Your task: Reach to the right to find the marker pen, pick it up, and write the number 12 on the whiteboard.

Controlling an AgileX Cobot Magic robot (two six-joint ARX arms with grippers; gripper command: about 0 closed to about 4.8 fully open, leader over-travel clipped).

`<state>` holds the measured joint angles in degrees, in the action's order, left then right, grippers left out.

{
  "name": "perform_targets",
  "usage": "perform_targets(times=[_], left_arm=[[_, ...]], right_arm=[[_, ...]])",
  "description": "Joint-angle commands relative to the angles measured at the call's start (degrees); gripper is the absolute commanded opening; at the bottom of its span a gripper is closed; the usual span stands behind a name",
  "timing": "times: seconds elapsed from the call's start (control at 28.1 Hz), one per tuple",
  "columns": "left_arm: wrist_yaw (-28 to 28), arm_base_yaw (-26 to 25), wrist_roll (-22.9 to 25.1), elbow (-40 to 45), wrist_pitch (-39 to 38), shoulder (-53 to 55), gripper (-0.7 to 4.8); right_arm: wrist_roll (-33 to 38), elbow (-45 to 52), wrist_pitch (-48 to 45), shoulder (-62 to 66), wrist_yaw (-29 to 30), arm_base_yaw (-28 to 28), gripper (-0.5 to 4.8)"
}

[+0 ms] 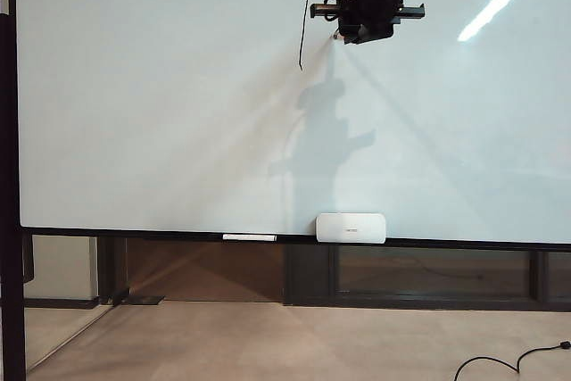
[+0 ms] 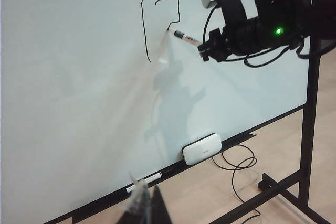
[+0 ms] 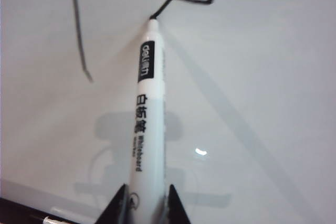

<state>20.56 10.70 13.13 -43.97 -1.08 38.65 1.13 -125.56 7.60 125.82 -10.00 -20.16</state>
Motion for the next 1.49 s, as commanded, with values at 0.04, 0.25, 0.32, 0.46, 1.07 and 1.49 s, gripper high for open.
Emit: perform_targets(times=[0.04, 0.25, 0.32, 0.46, 1.07, 1.49], left_arm=[[-0.02, -0.04, 0.39, -0.33, 0.68, -0.15, -0.05], [-0.22, -0.04, 0.39, -0.33, 0.68, -0.15, -0.05], [-0.22, -0.04, 0.37, -0.33, 0.70, -0.15, -0.05], [-0.22, -0.04, 0.35, -0.33, 0.70, -0.17, -0.05], [-0.39, -0.04, 0.63, -0.33, -1.49, -2.25, -0.05], [-0.39, -0.04, 1.90, -0.33, -1.62, -2.25, -0.05]], right_arm=[[0.33, -0.24, -1.73, 0.04, 0.76, -0.74, -0.06], [0.31, -0.24, -1.81, 0.04, 0.33, -1.01, -0.06], [0.13, -0.24, -1.40, 0.04, -0.39, -0.72, -0.06], [0.13, -0.24, 0.13, 0.42, -0.39, -0.66, -0.06], [0.31, -0.26, 3.19, 2.56, -3.21, -0.17, -0.06], [-1.40, -0.33, 7.56, -0.50, -9.77, 1.49, -0.06]])
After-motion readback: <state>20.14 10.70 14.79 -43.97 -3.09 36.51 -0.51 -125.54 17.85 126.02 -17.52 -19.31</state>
